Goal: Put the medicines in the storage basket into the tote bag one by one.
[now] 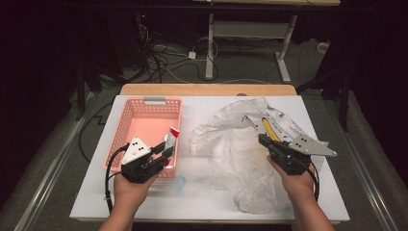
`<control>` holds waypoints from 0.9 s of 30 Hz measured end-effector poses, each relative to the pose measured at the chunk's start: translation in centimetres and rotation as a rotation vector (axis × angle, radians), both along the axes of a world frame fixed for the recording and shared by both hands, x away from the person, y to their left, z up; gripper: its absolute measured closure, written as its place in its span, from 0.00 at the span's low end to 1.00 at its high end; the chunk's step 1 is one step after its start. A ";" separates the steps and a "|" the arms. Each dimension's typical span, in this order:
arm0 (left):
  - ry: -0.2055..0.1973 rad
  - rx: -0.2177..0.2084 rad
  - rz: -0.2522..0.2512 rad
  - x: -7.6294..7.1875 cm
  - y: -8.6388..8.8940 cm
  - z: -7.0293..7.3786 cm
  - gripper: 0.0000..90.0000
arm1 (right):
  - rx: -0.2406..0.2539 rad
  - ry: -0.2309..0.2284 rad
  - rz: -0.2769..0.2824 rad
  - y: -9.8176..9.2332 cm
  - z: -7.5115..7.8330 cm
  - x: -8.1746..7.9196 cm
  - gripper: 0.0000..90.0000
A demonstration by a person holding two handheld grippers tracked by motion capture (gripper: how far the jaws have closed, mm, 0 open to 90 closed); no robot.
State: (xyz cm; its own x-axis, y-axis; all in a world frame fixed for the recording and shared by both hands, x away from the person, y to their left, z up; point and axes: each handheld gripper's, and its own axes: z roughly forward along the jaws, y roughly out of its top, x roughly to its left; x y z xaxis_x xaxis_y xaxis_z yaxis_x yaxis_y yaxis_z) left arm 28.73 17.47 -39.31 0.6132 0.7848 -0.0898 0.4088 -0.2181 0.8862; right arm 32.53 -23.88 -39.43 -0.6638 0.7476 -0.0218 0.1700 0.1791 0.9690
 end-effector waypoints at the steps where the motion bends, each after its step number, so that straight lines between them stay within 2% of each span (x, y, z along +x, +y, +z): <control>1: -0.001 -0.003 -0.006 0.0 -0.1 0.0 0.75 | 0.000 0.000 0.000 0.0 0.0 0.0 1.00; 13: 0.003 -0.032 -0.116 -0.8 -2.6 0.0 0.75 | 0.003 -0.006 0.002 0.0 0.1 -0.1 1.00; 27: 0.024 -0.011 -0.200 -1.0 -6.1 -1.1 0.76 | -0.001 -0.003 -0.003 0.2 0.1 0.0 1.00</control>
